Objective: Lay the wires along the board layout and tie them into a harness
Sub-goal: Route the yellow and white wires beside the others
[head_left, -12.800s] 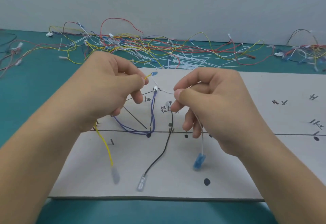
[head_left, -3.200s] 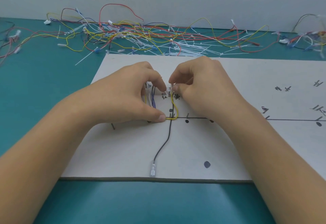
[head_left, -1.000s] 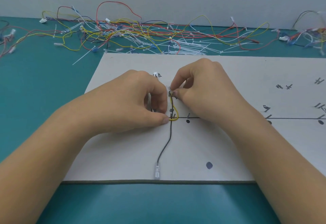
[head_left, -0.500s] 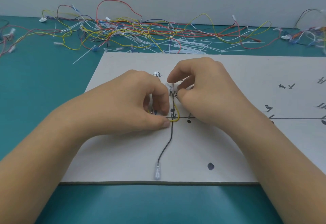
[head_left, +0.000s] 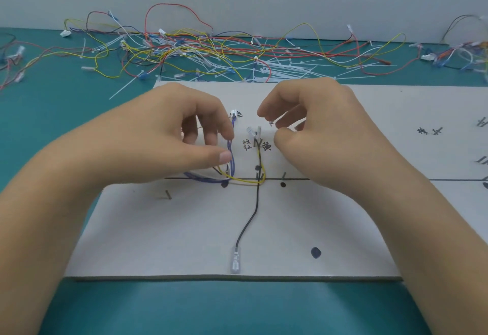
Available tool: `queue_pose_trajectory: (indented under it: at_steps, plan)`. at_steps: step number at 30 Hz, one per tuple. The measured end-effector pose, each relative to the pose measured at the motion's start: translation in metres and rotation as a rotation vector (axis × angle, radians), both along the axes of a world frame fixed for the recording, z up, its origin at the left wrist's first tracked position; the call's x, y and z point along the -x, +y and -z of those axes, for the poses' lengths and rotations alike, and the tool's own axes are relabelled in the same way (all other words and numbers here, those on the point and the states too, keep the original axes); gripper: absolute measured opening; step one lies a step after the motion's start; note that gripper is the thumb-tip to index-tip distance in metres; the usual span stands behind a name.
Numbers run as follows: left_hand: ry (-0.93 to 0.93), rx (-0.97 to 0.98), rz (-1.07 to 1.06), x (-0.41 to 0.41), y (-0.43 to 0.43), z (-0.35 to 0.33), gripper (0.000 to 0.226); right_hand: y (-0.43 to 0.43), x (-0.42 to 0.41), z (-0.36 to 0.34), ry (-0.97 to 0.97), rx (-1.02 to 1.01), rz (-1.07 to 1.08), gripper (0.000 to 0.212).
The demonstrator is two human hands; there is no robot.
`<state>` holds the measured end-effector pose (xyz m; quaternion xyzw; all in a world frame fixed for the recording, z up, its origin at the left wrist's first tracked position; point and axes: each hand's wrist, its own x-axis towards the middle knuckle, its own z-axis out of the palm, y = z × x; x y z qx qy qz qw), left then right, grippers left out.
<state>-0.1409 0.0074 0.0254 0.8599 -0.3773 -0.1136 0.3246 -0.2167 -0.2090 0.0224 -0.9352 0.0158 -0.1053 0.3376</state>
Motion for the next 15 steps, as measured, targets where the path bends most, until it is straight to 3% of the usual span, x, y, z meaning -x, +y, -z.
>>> queue_pose_trajectory:
  at_steps: [15]
  plan:
    - [0.095, -0.128, 0.044, -0.0018, -0.0022, 0.0054, 0.015, -0.0027, 0.0095, 0.0024, 0.206, 0.151, -0.181, 0.021]
